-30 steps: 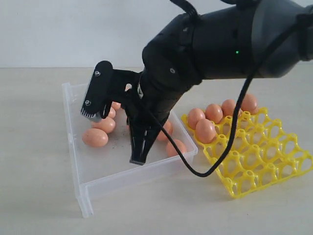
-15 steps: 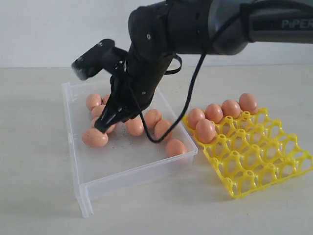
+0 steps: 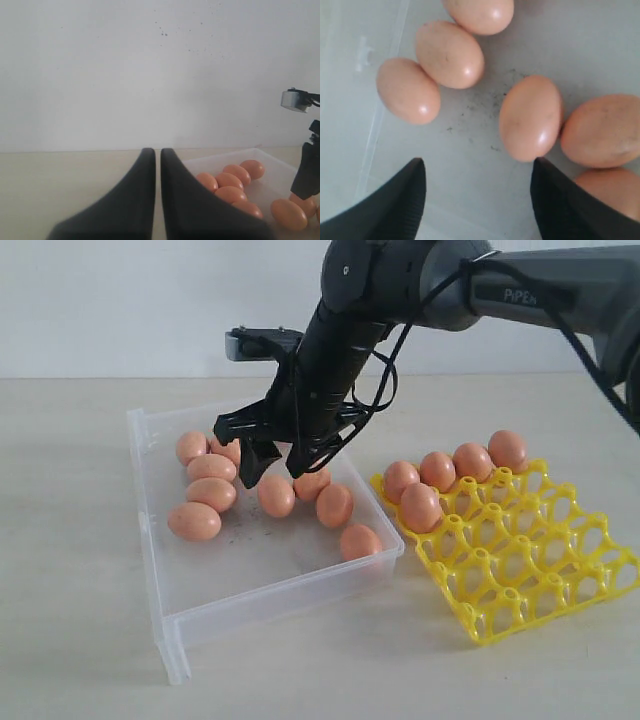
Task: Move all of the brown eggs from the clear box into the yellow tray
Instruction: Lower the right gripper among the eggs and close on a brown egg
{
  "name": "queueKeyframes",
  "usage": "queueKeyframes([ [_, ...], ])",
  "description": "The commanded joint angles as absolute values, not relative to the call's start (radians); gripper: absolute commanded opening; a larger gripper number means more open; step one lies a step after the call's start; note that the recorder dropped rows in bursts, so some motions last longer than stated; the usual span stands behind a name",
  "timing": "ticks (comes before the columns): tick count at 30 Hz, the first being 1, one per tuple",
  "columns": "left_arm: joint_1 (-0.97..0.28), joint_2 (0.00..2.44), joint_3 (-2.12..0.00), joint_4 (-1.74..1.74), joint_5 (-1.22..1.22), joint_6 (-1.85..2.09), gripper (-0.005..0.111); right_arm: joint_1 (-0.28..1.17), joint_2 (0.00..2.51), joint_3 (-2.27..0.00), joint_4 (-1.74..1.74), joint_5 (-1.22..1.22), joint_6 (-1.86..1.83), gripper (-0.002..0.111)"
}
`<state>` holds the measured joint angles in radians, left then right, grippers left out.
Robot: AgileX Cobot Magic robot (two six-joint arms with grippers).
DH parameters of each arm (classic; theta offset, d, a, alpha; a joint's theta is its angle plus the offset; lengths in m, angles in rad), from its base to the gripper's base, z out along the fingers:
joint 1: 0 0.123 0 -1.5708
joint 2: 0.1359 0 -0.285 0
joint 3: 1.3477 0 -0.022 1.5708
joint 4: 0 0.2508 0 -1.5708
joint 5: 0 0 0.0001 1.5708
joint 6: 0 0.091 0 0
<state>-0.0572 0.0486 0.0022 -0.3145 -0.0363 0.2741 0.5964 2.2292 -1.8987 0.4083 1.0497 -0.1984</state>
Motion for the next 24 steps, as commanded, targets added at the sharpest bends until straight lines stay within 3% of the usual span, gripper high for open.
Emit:
queueKeyframes([
  [1,-0.060,0.053,0.000,-0.319,-0.052,0.279,0.004,0.591,2.276,-1.990,0.381,1.067,-0.192,0.054],
  [10,-0.060,0.053,0.000,-0.319,-0.052,0.279,0.004,0.591,2.396,-2.127,0.272,1.094,-0.139,0.054],
  [24,-0.060,0.053,0.000,-0.319,-0.052,0.279,0.004,0.591,2.463,-2.146,0.211,1.040,-0.146,0.054],
])
